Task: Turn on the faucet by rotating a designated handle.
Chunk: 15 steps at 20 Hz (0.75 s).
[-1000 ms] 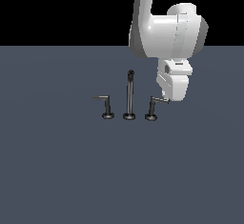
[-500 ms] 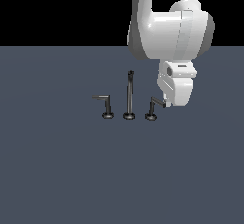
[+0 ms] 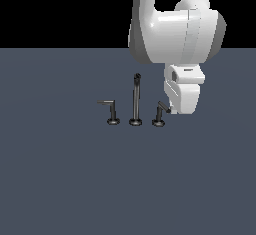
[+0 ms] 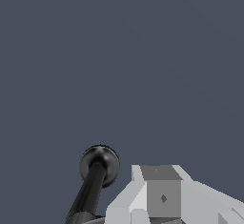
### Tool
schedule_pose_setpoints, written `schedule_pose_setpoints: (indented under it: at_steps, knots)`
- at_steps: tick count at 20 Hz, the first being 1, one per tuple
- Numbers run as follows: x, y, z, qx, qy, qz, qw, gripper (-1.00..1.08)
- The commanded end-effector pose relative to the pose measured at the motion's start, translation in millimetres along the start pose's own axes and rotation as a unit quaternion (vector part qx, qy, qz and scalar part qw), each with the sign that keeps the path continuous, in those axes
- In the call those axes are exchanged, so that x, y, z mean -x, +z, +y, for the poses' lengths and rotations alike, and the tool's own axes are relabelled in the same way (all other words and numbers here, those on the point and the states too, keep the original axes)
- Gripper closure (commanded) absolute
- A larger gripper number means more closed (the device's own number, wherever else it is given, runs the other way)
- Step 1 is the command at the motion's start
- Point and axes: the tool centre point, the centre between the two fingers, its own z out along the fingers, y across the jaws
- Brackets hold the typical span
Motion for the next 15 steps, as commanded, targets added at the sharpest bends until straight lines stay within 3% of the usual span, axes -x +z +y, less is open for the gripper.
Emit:
schedule_pose_setpoints:
  at_steps: [1,4,5,15]
  knots:
    - [21,0,6,0.003,-0.009,-0.003,1.0,1.08]
    - [29,0,10,0.003,-0.009,-0.003,0.9999,1.08]
    - [10,0,9,0.002,0.003,0.0,1.0,1.08]
    - [73,-1,-3,0.004,-0.009,-0.003,1.0,1.08]
